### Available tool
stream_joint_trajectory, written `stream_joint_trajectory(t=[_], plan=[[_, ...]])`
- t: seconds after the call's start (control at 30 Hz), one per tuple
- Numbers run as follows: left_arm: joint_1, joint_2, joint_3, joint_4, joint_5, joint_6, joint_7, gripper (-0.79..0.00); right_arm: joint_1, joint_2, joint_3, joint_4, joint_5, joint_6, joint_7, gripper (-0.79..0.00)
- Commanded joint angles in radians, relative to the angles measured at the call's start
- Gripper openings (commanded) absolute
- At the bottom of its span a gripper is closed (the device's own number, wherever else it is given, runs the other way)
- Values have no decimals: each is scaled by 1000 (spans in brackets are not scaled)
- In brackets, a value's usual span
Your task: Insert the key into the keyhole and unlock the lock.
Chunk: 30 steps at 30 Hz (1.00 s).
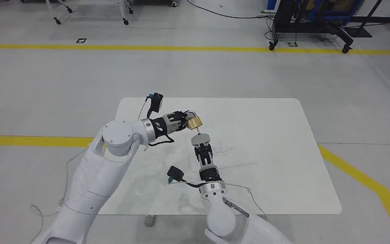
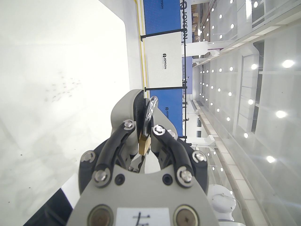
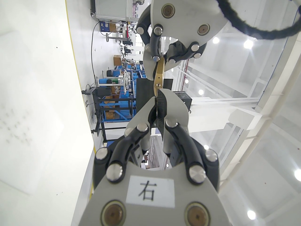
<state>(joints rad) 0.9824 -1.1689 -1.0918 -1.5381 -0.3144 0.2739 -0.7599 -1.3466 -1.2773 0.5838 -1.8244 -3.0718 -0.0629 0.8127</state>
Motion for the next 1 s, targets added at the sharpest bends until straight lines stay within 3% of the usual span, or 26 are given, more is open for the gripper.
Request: stream_joint_trajectory(t=[0.0,0.97], plan=[[-7,-1,-2,16,-19,12,-14,-785,3,1,-5,-2,0,-3,3,-785],[-3,2,3,13,21,-42,-33,-785,12,8,-16,-2,0,-36,6,-785]])
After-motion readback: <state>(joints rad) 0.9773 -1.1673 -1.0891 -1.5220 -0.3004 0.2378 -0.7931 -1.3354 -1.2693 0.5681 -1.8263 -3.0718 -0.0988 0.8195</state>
